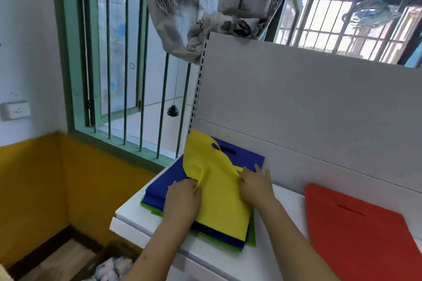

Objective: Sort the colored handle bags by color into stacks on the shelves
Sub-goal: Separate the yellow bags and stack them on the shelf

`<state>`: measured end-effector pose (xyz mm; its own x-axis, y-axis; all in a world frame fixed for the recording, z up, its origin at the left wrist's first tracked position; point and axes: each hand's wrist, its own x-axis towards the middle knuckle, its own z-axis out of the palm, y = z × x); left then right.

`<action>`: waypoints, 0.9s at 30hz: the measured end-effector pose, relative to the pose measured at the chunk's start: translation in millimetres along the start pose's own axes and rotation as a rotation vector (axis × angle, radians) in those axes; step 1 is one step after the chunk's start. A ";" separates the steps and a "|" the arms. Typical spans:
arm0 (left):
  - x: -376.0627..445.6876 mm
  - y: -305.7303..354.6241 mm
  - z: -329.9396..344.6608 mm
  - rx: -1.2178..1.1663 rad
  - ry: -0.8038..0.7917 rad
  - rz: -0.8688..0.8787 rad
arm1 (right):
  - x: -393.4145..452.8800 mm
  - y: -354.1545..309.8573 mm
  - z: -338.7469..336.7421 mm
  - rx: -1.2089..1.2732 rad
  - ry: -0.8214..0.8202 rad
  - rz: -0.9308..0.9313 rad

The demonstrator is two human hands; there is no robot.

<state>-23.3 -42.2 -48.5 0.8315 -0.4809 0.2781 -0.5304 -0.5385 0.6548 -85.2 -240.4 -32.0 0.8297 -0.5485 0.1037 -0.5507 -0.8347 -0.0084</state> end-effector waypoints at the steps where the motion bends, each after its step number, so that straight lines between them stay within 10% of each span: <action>1: -7.6 5.4 -7.6 -0.176 -0.007 -0.008 | -9.7 2.1 -3.6 0.160 0.001 0.028; 9: -39.2 67.2 -40.6 -1.294 -0.588 -0.279 | -111.5 44.0 -41.0 0.657 0.260 0.207; 19: -105.5 174.7 30.2 -1.342 -0.917 -0.138 | -271.6 157.1 -70.0 1.010 0.847 0.525; 27: -201.9 286.7 128.9 -0.967 -0.631 0.115 | -386.0 333.0 -63.8 1.037 0.963 0.755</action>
<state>-364.5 -188.7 -7.6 0.4116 -0.8991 0.1494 -0.0238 0.1532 0.9879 -594.6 -303.4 -11.4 -0.1755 -0.9317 0.3180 -0.1589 -0.2920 -0.9431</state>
